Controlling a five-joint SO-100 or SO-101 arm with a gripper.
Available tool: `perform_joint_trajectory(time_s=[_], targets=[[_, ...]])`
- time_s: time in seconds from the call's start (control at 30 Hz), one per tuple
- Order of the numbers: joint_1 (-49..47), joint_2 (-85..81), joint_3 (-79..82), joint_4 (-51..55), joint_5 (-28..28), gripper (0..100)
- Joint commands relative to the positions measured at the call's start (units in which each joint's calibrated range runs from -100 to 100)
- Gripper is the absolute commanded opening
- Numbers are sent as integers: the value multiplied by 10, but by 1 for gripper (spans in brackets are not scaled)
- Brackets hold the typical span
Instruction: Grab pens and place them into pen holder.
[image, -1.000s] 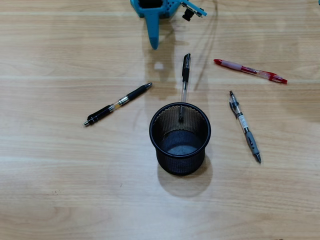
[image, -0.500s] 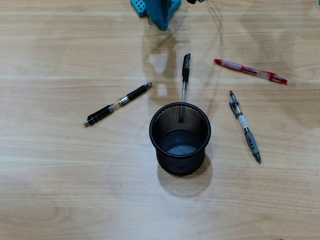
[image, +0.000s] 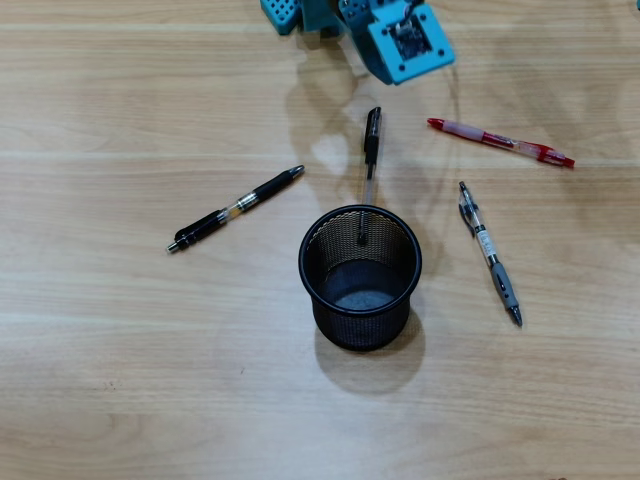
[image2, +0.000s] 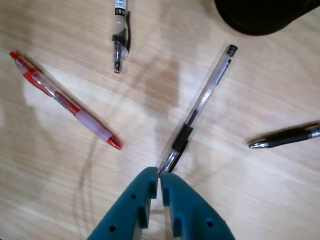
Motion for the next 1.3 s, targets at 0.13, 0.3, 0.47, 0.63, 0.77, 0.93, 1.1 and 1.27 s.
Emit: perform_joint_trajectory(time_s=[0.13,0.3,0.47,0.63,0.77,0.93,1.1,1.27], targets=[[12,88,-72,8,-42,12],[13,115,-63,8,-75,26],[8,151,-57,1,-105,25],[10,199,-61,-3,-108,25],[7,240,-55,-48,-114,25],[5,290,-56,-84,-115,25],[-3,320,-55,-94,-115,25],[-5,339,-55,-94,-121,25]])
